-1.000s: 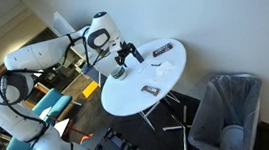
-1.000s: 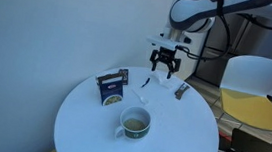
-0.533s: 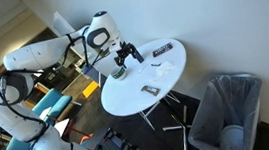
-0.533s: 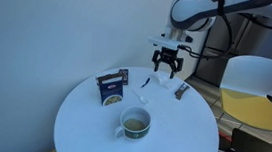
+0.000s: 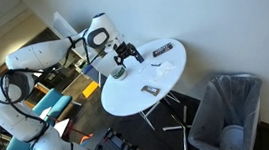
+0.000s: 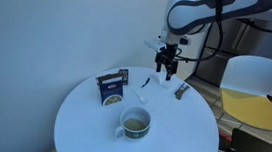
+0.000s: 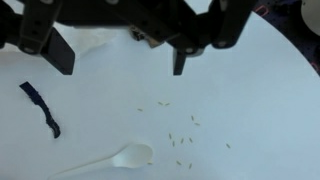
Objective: Pour the contents of the box into the cup, then mix it with the spoon
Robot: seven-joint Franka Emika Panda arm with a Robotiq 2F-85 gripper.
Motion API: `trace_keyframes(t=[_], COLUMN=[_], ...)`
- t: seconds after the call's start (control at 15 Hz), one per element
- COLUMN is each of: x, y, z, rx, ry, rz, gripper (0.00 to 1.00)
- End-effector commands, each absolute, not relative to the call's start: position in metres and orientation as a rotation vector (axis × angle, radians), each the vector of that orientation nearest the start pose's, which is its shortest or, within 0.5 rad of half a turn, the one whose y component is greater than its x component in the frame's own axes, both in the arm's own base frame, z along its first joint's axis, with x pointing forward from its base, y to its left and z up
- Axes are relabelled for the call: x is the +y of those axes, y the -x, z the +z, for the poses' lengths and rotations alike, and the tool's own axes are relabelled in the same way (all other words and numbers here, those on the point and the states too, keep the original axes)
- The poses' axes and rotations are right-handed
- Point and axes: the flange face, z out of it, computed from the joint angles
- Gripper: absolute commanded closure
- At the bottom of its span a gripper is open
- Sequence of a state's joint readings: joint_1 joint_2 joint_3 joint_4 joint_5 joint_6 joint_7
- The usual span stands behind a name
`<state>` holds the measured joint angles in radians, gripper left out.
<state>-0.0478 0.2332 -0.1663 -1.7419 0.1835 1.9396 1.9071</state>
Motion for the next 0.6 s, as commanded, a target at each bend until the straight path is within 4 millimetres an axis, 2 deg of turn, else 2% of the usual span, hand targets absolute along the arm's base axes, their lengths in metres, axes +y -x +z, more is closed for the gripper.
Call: trace_keyframes(t=[0.0,0.13,0.2,0.27,0.47,0.53], x=[-0.117,-0.117,-0.113,-0.119,-0.117,-0.115], y=[-0.623,-0.630,-0.633,-0.630,-0.636,-0.638], z=[0.425,0.416,0.418,0.417,0.413,0.414], rx=[2.835,2.865,2.800,2.830,2.805,2.814], ry=[1.131,1.006,1.065,1.096,1.090,1.053], rz=[0.134,0.092,0.038,0.102,0.066,0.111], gripper=[0.00,0.00,0.00,0.00,0.00,0.00])
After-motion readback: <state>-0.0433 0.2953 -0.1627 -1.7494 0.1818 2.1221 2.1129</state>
